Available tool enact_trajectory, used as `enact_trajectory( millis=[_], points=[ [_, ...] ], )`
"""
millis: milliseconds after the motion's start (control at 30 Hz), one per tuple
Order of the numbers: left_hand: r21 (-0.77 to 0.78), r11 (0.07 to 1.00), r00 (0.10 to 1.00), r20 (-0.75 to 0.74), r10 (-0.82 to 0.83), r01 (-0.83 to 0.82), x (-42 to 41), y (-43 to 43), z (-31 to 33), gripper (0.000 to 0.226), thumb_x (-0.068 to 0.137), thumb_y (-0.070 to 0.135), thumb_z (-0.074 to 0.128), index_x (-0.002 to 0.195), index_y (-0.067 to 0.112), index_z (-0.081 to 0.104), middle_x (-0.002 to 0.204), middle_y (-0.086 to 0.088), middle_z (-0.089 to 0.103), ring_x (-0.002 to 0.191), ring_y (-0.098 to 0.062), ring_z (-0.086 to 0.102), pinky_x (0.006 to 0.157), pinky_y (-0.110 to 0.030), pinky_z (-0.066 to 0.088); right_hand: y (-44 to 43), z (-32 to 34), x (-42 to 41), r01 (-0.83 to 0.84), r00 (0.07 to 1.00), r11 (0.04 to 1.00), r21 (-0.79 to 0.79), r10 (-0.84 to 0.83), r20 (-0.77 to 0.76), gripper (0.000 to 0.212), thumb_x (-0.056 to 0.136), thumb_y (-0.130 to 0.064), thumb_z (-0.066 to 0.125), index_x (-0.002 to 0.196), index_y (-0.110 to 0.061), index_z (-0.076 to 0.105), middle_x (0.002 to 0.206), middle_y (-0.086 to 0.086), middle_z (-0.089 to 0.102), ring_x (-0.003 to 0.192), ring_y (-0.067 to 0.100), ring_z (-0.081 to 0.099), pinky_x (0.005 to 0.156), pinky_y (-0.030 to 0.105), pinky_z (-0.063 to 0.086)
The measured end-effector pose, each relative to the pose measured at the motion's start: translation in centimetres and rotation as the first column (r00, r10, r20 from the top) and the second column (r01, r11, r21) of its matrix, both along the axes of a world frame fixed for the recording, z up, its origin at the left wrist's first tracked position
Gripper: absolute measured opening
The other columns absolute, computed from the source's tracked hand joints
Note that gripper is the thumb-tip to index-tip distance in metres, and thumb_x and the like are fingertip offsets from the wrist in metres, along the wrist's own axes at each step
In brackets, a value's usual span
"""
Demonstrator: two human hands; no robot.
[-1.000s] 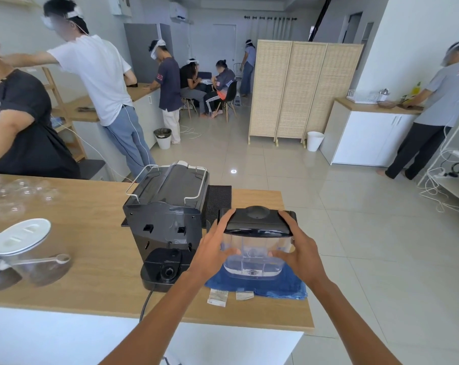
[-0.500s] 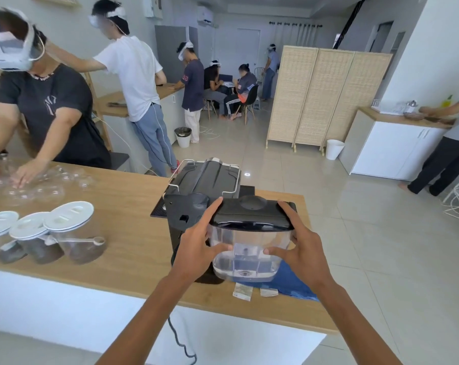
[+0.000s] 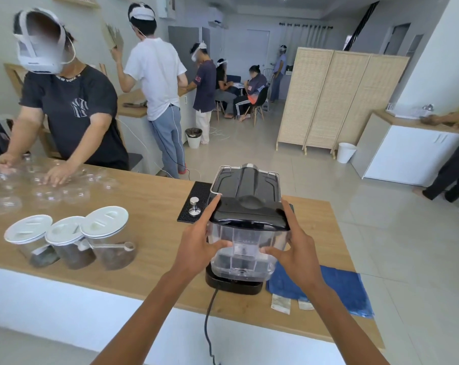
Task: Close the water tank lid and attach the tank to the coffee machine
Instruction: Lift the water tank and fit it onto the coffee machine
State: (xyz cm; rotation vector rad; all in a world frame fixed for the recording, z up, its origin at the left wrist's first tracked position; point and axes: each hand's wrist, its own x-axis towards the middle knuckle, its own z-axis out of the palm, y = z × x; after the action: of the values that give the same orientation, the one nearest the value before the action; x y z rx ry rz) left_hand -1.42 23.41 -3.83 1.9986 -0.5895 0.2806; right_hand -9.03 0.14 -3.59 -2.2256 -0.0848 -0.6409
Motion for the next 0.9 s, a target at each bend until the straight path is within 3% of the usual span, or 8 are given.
enact_trajectory(
  millis=[300, 533, 633, 667, 700, 733, 767, 900],
  points=[
    [-0.049, 0.996, 0.997, -0.031, -0.073, 0.071, 2.9, 1.1, -1.9, 0.118, 0.072, 0.023, 0.089, 0.154, 0.05, 0.008, 0.071, -0.004, 0.056, 0.063, -0.03, 0.051, 0.067, -0.023, 0.043, 1.9, -1.2, 1.6, 0.097, 0.993, 0.995, -0.014, -0.097, -0.06, 0.126, 0.072, -0.023, 0.088, 0.154, -0.052, -0.004, 0.146, 0.01, 0.055, 0.097, 0.02, 0.054, 0.098, 0.045, 0.053],
    [-0.061, 0.996, 0.998, 0.016, -0.068, 0.069, 3.6, 1.1, -2.2, 0.11, 0.073, 0.033, 0.086, 0.155, 0.043, 0.014, 0.067, -0.002, 0.053, 0.056, -0.006, 0.035, 0.056, -0.017, 0.037, 2.4, -1.6, 2.3, 0.145, 0.985, 0.989, -0.019, -0.146, -0.092, 0.121, 0.075, -0.041, 0.083, 0.155, -0.047, -0.007, 0.127, 0.024, 0.059, 0.091, 0.016, 0.038, 0.075, 0.016, 0.043],
    [-0.099, 0.991, 0.995, 0.011, -0.094, 0.095, 3.8, 1.0, -2.2, 0.106, 0.071, 0.044, 0.082, 0.156, 0.039, 0.019, 0.094, -0.02, 0.067, 0.062, -0.001, 0.032, 0.066, -0.02, 0.045, 2.3, -1.7, 2.3, 0.157, 0.984, 0.988, -0.011, -0.157, -0.083, 0.115, 0.073, -0.06, 0.071, 0.156, -0.045, -0.006, 0.102, 0.021, 0.058, 0.092, 0.01, 0.032, 0.068, 0.005, 0.037],
    [-0.104, 0.99, 0.995, 0.014, -0.096, 0.097, 3.8, 1.0, -2.1, 0.105, 0.072, 0.036, 0.084, 0.156, 0.035, 0.022, 0.099, -0.02, 0.065, 0.062, -0.001, 0.054, 0.063, -0.018, 0.044, 2.4, -1.7, 2.3, 0.162, 0.982, 0.987, -0.012, -0.163, -0.095, 0.115, 0.073, -0.058, 0.072, 0.156, -0.046, -0.007, 0.102, 0.017, 0.059, 0.084, 0.006, 0.037, 0.066, 0.006, 0.039],
    [-0.098, 0.99, 0.995, 0.02, -0.097, 0.099, 3.8, 1.0, -2.2, 0.104, 0.073, 0.029, 0.086, 0.156, 0.032, 0.023, 0.094, -0.015, 0.065, 0.103, -0.01, 0.048, 0.06, -0.017, 0.041, 2.4, -1.9, 2.3, 0.167, 0.98, 0.986, -0.016, -0.168, -0.108, 0.116, 0.074, -0.054, 0.075, 0.156, -0.046, -0.007, 0.114, 0.016, 0.061, 0.078, 0.003, 0.047, 0.066, 0.009, 0.042],
    [-0.081, 0.991, 0.995, 0.023, -0.102, 0.103, 3.7, 1.0, -2.4, 0.104, 0.074, 0.026, 0.086, 0.156, 0.031, 0.023, 0.079, -0.008, 0.061, 0.058, -0.006, 0.05, 0.055, -0.017, 0.037, 2.6, -2.1, 2.2, 0.168, 0.979, 0.986, -0.02, -0.169, -0.118, 0.117, 0.073, -0.051, 0.077, 0.156, -0.045, -0.007, 0.136, 0.012, 0.058, 0.085, 0.004, 0.059, 0.068, 0.012, 0.046],
    [-0.059, 0.993, 0.994, 0.031, -0.105, 0.106, 3.7, 1.0, -2.8, 0.103, 0.075, 0.025, 0.086, 0.156, 0.033, 0.023, 0.063, 0.0, 0.05, 0.058, -0.006, 0.024, 0.052, -0.019, 0.032, 2.7, -2.5, 2.2, 0.166, 0.978, 0.986, -0.026, -0.168, -0.125, 0.119, 0.073, -0.051, 0.077, 0.156, -0.045, -0.007, 0.155, 0.003, 0.044, 0.1, 0.01, 0.065, 0.07, 0.016, 0.049],
    [-0.002, 0.995, 0.995, -0.005, -0.097, 0.097, 3.8, 1.2, -4.3, 0.104, 0.077, 0.019, 0.085, 0.156, 0.036, 0.02, 0.058, 0.002, 0.025, 0.054, -0.01, 0.025, 0.048, -0.032, 0.026, 2.8, -3.9, 2.3, 0.197, 0.969, 0.979, -0.047, -0.202, -0.142, 0.124, 0.075, -0.033, 0.085, 0.157, -0.041, -0.007, 0.166, -0.004, 0.019, 0.125, 0.022, 0.054, 0.073, -0.003, 0.041]
  ],
)
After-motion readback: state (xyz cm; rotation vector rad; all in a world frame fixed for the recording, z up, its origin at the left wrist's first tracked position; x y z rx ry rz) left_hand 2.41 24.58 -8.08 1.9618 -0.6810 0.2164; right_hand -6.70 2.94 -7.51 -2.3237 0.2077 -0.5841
